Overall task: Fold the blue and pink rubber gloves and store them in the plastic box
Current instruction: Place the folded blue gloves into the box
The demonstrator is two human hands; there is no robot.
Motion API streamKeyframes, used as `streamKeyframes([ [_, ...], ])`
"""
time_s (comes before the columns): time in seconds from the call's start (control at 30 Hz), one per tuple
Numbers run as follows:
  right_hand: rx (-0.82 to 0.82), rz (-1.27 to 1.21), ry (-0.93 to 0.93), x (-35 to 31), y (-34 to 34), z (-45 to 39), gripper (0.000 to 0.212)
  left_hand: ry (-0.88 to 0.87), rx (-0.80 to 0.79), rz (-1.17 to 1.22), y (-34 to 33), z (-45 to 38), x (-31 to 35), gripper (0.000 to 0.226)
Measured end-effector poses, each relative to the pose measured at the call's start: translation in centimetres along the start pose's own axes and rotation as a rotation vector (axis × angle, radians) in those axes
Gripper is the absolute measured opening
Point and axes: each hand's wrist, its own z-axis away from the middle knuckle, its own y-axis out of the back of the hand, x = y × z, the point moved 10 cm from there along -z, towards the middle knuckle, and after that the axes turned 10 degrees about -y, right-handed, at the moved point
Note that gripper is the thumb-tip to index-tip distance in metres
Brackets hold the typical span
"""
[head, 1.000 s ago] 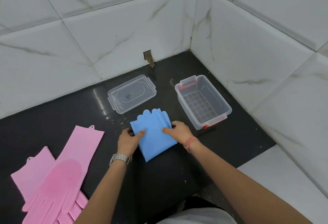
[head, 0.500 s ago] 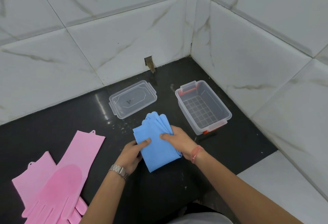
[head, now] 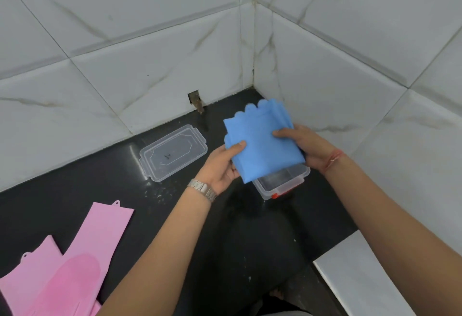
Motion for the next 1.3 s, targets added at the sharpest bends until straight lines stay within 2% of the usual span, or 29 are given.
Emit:
streamKeyframes([
  [0.07, 0.101, 0.073, -0.090, 1.5, 2.2, -1.6, 0.041, 0.040, 0.110, -0.129, 0.6, -1.1, -0.9, 0.050],
  [0.13, 0.192, 0.210, -0.156, 2.7, 3.7, -2.6, 0.041, 0.047, 0.150, -0.239, 0.9, -1.8, -1.6, 0.048],
  [0.27, 0.296, 0.457, -0.108, 3.1, 4.4, -3.5, 0.028, -0.039, 0.226, -0.522, 1.8, -2.4, -1.5, 0.041],
  [0.33, 0.376, 0.638, -0.042, 2.4, 4.2, -3.6, 0.021, -0.115, 0.239, -0.798, 1.4, -2.4, -0.4, 0.048],
  [0.4, 0.446, 0.757, 0.014, 1.8, 4.0, -3.7, 0.018, -0.172, 0.233, -1.052, 0.5, -2.5, 0.5, 0.065],
  [0.47, 0.460, 0.790, 0.074, 1.1, 3.6, -3.8, 0.021, -0.200, 0.229, -1.192, -0.1, -2.6, 0.9, 0.075],
  [0.6, 0.435, 0.732, 0.191, -1.0, 3.4, -3.9, 0.026, -0.242, 0.235, -1.075, -0.2, -2.6, 1.4, 0.067],
  [0.73, 0.437, 0.780, 0.137, -0.8, 3.5, -5.1, 0.026, -0.261, 0.276, -1.031, 0.4, -2.6, 1.7, 0.071],
  [0.87, 0.480, 0.872, 0.088, 0.4, 3.3, -5.8, 0.027, -0.239, 0.284, -1.261, 0.3, -3.1, 1.4, 0.073],
  [1.1, 0.586, 1.123, 0.091, 1.1, 1.8, -5.5, 0.029, -0.243, 0.189, -1.566, -0.6, -4.1, 0.5, 0.075],
  [1.2, 0.609, 1.134, 0.127, 1.3, 1.2, -5.3, 0.027, -0.272, 0.215, -1.732, -0.8, -4.2, 0.6, 0.089],
  [1.3, 0.595, 1.074, 0.186, 1.7, 0.5, -5.4, 0.023, -0.369, 0.267, -1.836, -1.5, -3.9, 1.3, 0.092],
])
